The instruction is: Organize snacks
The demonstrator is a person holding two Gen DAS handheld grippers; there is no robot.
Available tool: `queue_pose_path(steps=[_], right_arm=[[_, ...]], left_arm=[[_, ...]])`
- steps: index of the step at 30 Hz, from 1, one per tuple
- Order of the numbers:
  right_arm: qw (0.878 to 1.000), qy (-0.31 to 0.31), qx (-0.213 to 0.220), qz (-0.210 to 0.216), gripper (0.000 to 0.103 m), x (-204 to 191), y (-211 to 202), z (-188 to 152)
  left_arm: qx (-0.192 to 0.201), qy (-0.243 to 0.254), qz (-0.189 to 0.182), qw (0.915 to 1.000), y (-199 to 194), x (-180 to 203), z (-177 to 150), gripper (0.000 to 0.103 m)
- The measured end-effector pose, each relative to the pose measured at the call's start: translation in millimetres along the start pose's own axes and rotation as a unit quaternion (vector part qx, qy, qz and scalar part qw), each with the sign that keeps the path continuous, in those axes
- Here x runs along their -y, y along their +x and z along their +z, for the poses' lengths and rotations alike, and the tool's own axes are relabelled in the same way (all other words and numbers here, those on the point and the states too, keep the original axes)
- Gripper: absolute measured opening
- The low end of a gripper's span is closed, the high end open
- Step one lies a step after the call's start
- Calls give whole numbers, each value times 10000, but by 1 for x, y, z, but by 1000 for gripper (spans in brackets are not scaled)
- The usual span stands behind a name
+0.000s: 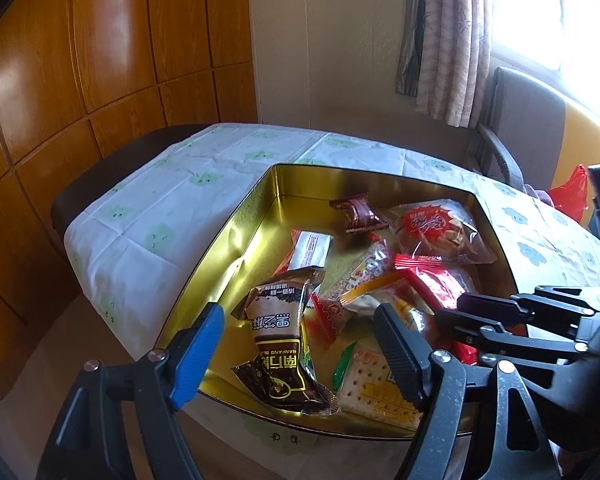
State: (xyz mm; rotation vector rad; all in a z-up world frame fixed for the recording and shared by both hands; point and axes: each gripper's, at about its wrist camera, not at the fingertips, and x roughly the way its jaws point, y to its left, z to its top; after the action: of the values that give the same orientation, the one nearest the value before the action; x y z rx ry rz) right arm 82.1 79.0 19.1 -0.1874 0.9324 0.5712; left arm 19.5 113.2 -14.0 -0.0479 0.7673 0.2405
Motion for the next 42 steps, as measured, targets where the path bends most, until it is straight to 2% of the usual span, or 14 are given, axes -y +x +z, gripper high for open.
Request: queue_pose_path(steps=[2, 7, 12, 17, 23, 42], right_arm=[[9999, 93, 43, 69, 22, 1, -4, -2], [9989, 224, 420, -14, 26, -1, -28, -13], [9939, 476, 899, -417, 35, 3, -64, -34], [9846, 792, 1145, -1056, 37, 7, -85, -59], [9756, 1148, 1200, -1439, 37, 17, -97, -76], [9745, 1167, 1210, -1487, 37, 16, -99, -82]], left_arm=[[75, 15, -37, 10000, -5, 2, 0, 87], [182, 71, -59, 9998, -13, 7, 2, 88], [314, 113, -107, 9994, -24, 14, 1, 93], [486, 168, -182, 9985, -39, 24, -5, 96], [539, 267, -331, 9976, -50, 37, -11, 97], [543, 314, -408, 9972, -53, 41, -14, 100]])
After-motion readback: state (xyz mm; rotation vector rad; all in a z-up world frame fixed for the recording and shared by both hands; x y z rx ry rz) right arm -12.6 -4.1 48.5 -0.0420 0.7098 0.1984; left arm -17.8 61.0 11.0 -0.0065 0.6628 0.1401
